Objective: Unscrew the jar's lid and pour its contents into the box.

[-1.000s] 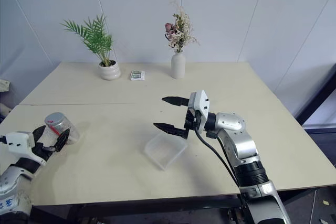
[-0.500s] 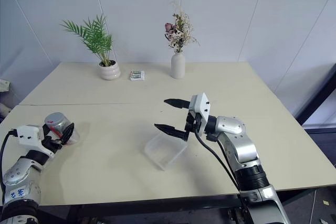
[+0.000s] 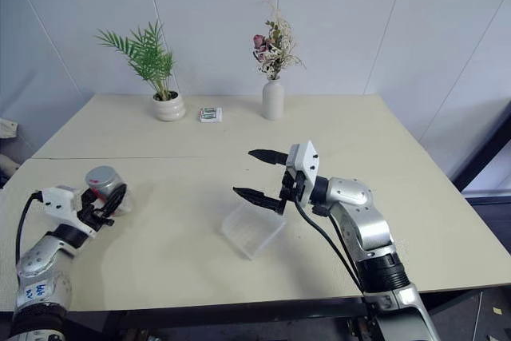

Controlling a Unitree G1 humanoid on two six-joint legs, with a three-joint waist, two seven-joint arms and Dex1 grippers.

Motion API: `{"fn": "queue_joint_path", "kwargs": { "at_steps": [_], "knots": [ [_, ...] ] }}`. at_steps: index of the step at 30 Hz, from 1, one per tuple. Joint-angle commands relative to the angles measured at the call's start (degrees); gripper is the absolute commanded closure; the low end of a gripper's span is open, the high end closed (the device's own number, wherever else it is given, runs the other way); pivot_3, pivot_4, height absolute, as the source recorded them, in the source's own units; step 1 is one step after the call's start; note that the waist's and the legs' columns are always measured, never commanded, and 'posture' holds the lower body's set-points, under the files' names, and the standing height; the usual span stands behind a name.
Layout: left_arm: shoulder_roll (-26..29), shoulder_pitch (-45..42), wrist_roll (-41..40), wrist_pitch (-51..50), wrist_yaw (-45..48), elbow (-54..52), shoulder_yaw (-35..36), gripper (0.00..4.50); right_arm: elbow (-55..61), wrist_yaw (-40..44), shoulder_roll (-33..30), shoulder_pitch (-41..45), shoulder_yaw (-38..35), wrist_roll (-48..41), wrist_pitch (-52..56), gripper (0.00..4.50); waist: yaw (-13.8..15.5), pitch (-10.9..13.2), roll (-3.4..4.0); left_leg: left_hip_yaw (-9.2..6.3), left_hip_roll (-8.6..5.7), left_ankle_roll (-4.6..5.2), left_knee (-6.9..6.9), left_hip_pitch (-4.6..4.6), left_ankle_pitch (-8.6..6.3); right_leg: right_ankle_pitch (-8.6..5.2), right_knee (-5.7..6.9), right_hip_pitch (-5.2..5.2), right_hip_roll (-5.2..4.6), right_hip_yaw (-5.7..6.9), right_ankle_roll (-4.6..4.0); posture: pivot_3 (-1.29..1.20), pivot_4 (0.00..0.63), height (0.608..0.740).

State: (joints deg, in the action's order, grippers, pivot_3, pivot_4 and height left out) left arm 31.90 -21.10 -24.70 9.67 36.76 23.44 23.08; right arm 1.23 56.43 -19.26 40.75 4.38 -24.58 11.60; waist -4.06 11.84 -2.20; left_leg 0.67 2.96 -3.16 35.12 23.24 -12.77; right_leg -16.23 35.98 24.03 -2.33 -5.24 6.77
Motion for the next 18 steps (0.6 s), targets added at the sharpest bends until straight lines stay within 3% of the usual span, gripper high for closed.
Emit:
{"fn": "queue_joint_path", "kwargs": {
  "at_steps": [1,8,18],
  "knots": [
    [1.5,1.5,-6.8,-10.6,7.9,-19.5,-7.0,2.48,10.1,-4.4,0.9,-0.1,0.6,-4.2,8.1,0.00,0.2,0.0,0.00,-0.01,0.01,0.00,-0.02,0.02,0.00,0.00,0.00,0.01,0.00,0.00,0.00,0.00,0.150,0.740],
    [2.4,-0.5,-8.7,-22.2,13.2,-29.7,-14.9,2.48,17.9,-14.2,4.1,0.8,6.3,-3.2,20.3,0.00,-0.4,0.0,0.01,0.00,0.00,0.02,-0.01,-0.09,0.01,-0.04,0.03,0.00,0.03,-0.04,-0.09,0.00,0.150,0.740],
    [2.0,-4.4,-7.5,-24.5,19.1,-28.7,-18.2,2.48,16.4,-20.7,6.6,1.9,7.9,0.3,23.9,0.00,-0.5,0.0,0.01,-0.02,-0.02,0.04,-0.02,0.05,0.00,-0.06,-0.08,0.08,0.03,-0.04,-0.08,0.00,0.150,0.740]
  ]
}}
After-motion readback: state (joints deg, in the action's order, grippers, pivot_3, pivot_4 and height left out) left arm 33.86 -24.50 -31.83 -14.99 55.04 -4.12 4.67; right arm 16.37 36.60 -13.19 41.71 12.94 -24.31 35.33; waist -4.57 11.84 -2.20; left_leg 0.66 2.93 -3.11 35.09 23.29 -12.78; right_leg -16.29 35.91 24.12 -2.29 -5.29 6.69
